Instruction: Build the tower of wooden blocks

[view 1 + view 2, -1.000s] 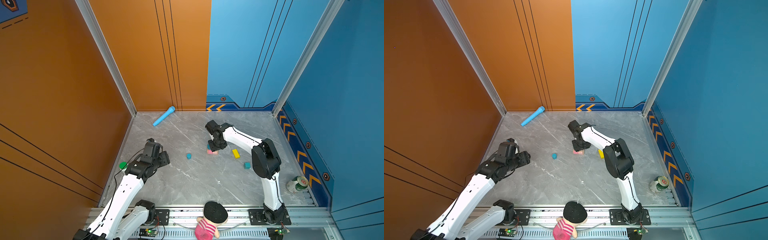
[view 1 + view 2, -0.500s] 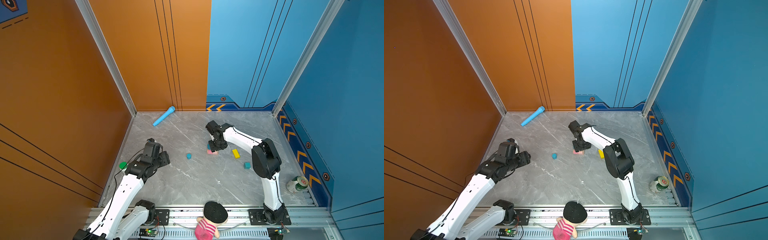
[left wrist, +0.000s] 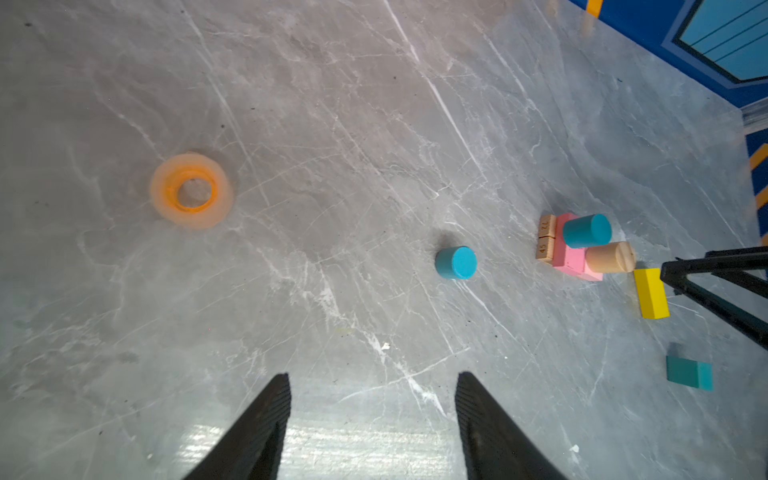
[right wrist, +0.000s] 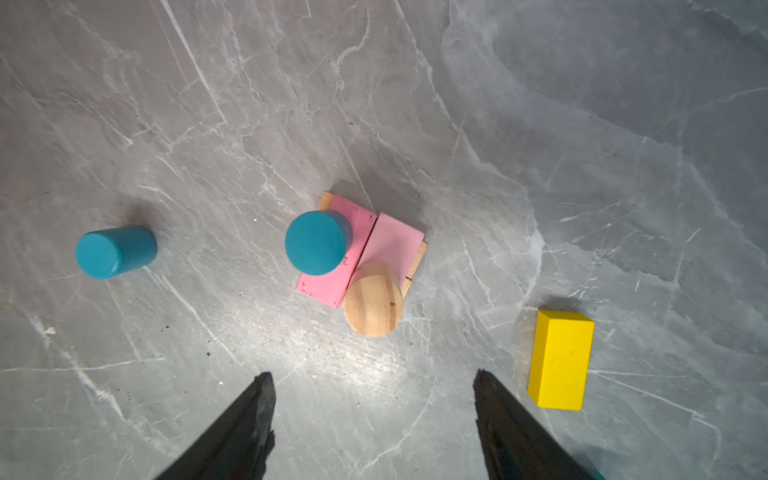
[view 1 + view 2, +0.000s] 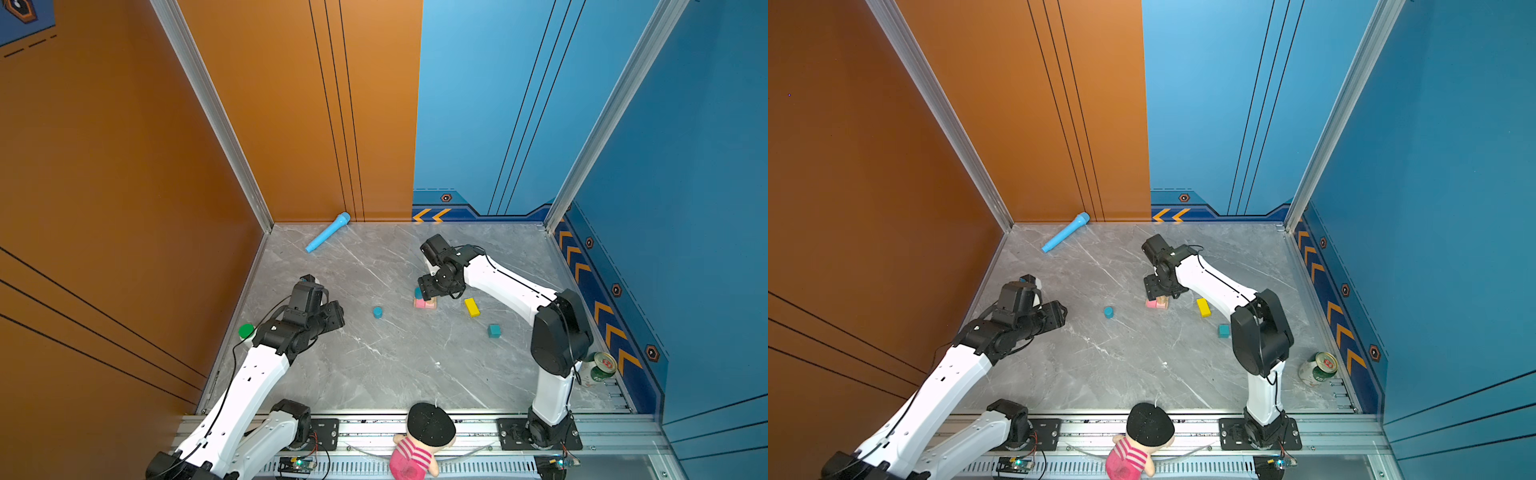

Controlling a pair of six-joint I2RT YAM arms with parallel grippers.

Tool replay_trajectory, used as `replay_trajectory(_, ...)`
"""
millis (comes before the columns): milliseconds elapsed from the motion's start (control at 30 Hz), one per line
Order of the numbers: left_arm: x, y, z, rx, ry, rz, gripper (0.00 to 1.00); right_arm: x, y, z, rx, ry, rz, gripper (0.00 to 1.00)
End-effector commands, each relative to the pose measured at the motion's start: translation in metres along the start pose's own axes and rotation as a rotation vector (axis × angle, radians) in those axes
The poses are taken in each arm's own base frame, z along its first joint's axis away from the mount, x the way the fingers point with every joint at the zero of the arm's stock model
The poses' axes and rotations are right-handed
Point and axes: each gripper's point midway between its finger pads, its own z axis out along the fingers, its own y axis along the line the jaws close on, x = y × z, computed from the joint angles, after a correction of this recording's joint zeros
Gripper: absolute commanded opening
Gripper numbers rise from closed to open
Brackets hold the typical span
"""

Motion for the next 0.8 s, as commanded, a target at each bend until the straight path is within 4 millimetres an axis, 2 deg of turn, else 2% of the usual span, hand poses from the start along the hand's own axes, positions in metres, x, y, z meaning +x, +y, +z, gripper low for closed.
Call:
replay_trajectory(0, -0.020, -0.037, 0.000, 0.109, -0.032, 0.041, 0.63, 0.001, 0.000, -0.019, -0.026, -0.064, 0.029, 0.67)
replay_trajectory(100, -0.029, -0.063, 0.011, 0.150, -0.016, 0.076, 0.59, 0.008, -0.003, -0.026, -0.051, -0.092, 0.053, 0.47)
replay_trajectory(200, -0.037, -0.093, 0.030, 0.186, 0.015, 0.123, 0.51, 0.017, -0.005, -0.025, -0.077, -0.105, 0.082, 0.16)
replay_trajectory(267, -0.045, -0.117, 0.042, 0.217, 0.037, 0.159, 0.42, 0.021, -0.006, -0.024, -0.099, -0.115, 0.103, 0.00)
replay_trajectory(400, -0.047, -0.157, 0.079, 0.274, 0.130, 0.211, 0.13, 0.029, -0.008, -0.016, -0.155, -0.128, 0.144, 0.00)
replay_trajectory(467, -0.046, -0.169, 0.097, 0.298, 0.172, 0.216, 0.02, 0.032, -0.010, -0.011, -0.182, -0.129, 0.170, 0.00)
replay_trajectory(600, -0.043, -0.181, 0.131, 0.303, 0.231, 0.215, 0.00, 0.034, -0.005, 0.001, -0.255, -0.131, 0.201, 0.00)
replay_trajectory(767, -0.034, -0.189, 0.163, 0.311, 0.296, 0.212, 0.00, 0.035, -0.001, 0.016, -0.292, -0.105, 0.220, 0.00)
